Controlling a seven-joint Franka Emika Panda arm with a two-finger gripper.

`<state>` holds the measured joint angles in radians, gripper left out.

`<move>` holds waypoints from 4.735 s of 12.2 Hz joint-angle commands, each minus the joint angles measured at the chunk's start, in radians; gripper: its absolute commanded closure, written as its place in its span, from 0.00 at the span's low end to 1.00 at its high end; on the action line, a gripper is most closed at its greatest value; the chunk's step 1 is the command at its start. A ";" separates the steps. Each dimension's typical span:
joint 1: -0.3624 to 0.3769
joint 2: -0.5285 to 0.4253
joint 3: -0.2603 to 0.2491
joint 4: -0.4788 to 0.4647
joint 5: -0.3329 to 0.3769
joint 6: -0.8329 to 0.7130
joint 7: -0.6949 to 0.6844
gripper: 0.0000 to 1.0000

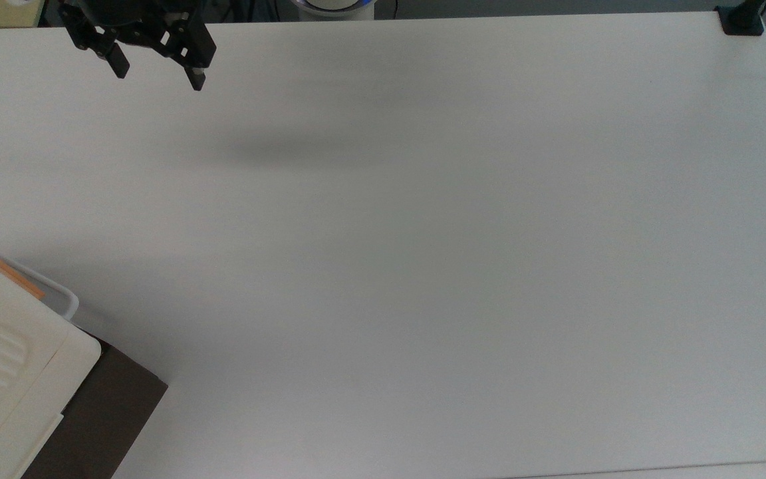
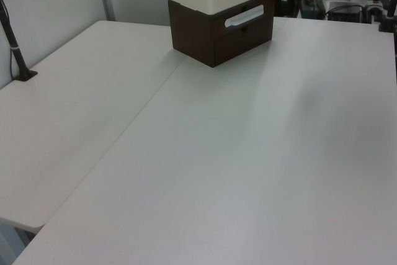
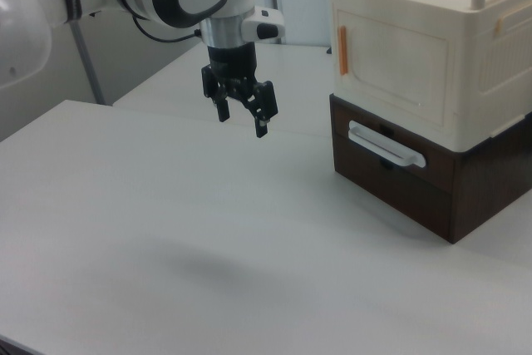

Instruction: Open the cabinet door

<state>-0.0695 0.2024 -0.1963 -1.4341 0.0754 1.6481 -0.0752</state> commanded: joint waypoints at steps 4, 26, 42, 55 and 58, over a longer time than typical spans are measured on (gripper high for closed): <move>0.014 -0.035 -0.011 -0.034 -0.017 -0.013 0.015 0.00; 0.000 0.083 -0.012 -0.034 0.064 0.574 0.120 0.00; -0.009 0.239 -0.012 0.001 0.055 1.206 0.120 0.00; -0.009 0.335 -0.020 0.087 0.052 1.273 0.184 0.69; -0.010 0.328 -0.018 0.080 0.044 1.271 0.178 1.00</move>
<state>-0.0734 0.5301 -0.2031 -1.3656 0.1261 2.9102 0.0890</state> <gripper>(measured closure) 0.797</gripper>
